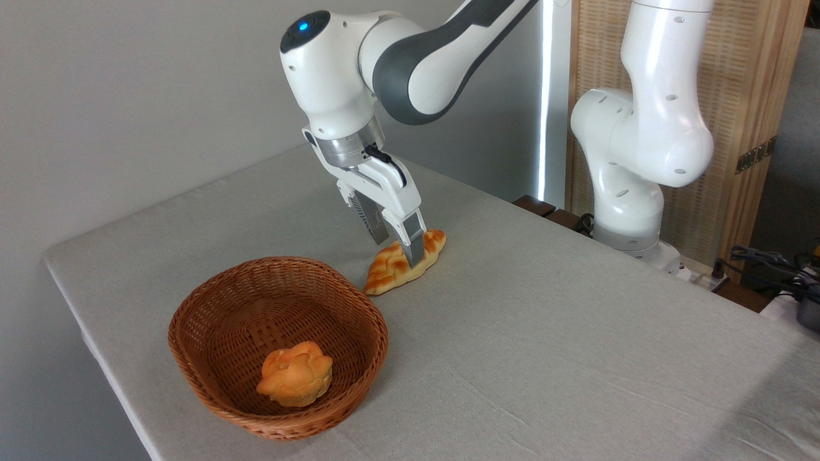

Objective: Put bread into the basket
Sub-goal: 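Close the gripper around the middle of the braided roll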

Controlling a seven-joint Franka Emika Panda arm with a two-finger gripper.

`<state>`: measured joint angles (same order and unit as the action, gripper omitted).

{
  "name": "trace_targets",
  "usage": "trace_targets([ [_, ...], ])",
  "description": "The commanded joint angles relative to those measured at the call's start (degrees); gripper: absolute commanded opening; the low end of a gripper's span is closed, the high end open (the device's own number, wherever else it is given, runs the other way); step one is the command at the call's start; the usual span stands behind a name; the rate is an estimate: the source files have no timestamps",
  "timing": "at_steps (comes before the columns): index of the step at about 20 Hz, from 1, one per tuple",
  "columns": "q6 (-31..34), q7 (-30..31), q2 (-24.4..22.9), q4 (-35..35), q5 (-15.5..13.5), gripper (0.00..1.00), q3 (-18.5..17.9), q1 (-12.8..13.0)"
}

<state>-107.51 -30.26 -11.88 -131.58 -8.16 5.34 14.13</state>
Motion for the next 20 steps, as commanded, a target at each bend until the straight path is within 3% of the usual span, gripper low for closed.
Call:
trace_targets([
  [1,-1.3,0.8,-0.4,-1.3,0.8,1.0,0.0,0.3],
  [3,-1.3,0.7,-0.3,-1.4,0.9,0.98,0.0,0.3],
  [4,-1.3,0.7,-0.3,-1.4,0.9,0.91,0.0,0.3],
  [7,-1.8,0.7,0.0,-1.4,0.9,0.6,0.0,0.3],
  [15,-3.3,0.0,0.8,-2.0,1.1,0.18,0.3,0.3],
  [20,-3.2,-0.1,0.8,-1.9,2.8,0.14,0.3,0.3],
])
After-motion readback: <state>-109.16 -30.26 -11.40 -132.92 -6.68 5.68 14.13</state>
